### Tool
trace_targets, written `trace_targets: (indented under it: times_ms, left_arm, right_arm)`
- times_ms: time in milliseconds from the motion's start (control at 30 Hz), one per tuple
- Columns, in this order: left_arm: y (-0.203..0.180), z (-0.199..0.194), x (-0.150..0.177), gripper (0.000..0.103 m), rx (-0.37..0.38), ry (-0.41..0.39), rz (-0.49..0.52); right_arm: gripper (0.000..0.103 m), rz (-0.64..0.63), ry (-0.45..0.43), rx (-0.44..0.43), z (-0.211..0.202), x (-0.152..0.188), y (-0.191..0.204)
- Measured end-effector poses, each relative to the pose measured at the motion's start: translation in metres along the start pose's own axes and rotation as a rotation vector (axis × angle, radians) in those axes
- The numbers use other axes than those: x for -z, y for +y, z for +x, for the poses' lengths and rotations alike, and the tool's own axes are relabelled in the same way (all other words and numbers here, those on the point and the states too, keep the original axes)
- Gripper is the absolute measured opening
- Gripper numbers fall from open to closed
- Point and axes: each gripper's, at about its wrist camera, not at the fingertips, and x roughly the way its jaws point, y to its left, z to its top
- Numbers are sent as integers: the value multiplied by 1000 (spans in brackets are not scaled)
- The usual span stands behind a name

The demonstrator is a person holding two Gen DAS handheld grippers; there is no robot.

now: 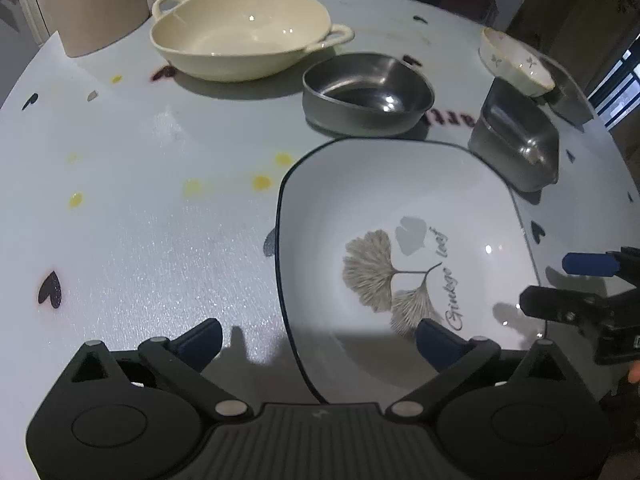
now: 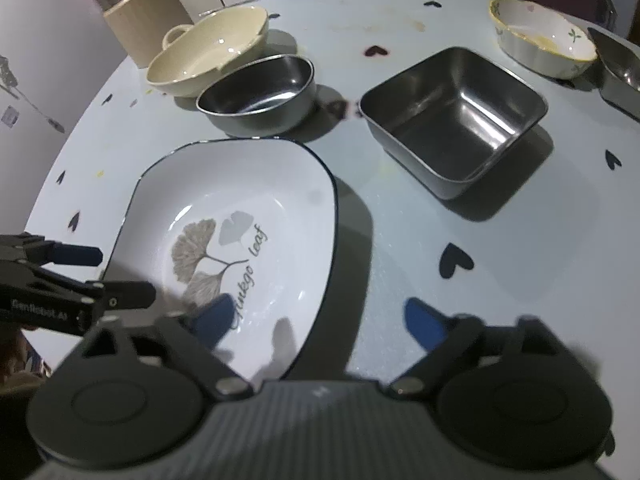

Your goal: Organize plates and bowls

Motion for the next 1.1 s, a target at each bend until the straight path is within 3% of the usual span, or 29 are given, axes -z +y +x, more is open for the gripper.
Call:
trace_targets:
  times_ms: [267, 433, 667, 833, 1000, 1067, 1100]
  left_arm:
    - [2, -39, -3, 103, -6, -180, 0]
    - [8, -71, -9, 103, -16, -334, -25]
    - [26, -89, -36, 103, -41, -452, -37]
    - [49, -90, -67, 103, -63, -518, -20]
    - [81, -78, -105, 103, -77, -585, -37]
    - [94, -71, -122, 103, -69, -605, -62]
    - [99, -67, -129, 103, -63, -614, -77]
  right_arm:
    - [103, -11, -136, -30, -30, 3, -7]
    - [103, -25, -298, -34, -55, -6, -1]
    - [103, -39, -487, -51, -77, -32, 7]
    - [103, -55, -506, -8, -70, -62, 20]
    - [103, -88, -484, -138, -44, -99, 17]
    - [102, -61, -488, -148, -32, -113, 17]
    - [96, -43, -484, -156, -24, -122, 16]
